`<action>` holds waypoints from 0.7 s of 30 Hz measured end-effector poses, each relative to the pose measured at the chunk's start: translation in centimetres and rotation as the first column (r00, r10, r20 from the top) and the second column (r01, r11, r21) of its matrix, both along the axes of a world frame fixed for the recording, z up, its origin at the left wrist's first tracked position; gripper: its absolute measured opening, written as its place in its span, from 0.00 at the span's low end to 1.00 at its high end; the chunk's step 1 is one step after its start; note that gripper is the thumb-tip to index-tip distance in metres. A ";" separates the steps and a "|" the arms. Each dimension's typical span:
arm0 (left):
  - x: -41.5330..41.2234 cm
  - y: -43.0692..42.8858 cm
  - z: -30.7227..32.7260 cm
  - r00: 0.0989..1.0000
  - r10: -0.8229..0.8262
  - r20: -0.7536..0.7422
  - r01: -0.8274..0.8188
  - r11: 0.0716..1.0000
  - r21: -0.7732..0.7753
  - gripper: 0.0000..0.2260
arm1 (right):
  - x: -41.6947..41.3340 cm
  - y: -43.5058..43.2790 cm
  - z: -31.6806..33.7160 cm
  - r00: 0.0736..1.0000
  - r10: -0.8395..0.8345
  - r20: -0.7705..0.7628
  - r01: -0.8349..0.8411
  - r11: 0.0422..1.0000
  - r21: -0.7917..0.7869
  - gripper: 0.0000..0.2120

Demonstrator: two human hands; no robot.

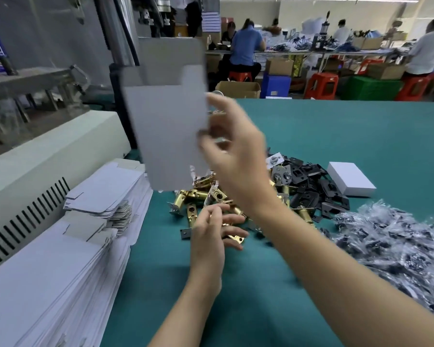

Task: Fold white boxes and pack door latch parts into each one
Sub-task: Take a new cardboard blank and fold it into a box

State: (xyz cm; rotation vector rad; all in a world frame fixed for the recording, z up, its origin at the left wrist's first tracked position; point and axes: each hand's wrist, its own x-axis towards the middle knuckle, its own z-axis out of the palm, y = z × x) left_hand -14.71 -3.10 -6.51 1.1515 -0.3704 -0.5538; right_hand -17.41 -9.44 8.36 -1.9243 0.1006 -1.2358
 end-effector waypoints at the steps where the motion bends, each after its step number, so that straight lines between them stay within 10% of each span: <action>1: 0.0 0.1 0.1 1.000 -0.006 -0.020 0.005 1.000 -0.015 0.11 | -2.0 -1.1 -0.2 1.000 0.010 -0.003 -0.010 0.996 0.089 0.21; 5: -0.4 0.8 1.9 0.990 -0.136 0.024 0.137 0.989 -0.050 0.09 | -8.1 -4.5 -3.5 0.987 0.102 -0.125 -0.041 0.909 0.416 0.21; 10: -1.4 1.8 3.0 0.903 -0.418 -0.098 0.415 0.908 -0.049 0.31 | -10.2 -5.0 -8.3 0.950 0.134 -0.282 0.032 0.857 0.514 0.20; 15: -2.1 2.0 3.1 0.866 -0.494 -0.073 0.491 0.869 -0.057 0.45 | -11.0 -4.8 -9.4 0.924 0.012 -0.382 0.092 0.963 0.254 0.22; 21: -2.4 2.0 3.1 0.824 -0.559 -0.090 0.550 0.828 -0.111 0.34 | -11.1 -3.9 -10.3 0.869 -0.248 -0.428 0.201 0.968 -0.153 0.27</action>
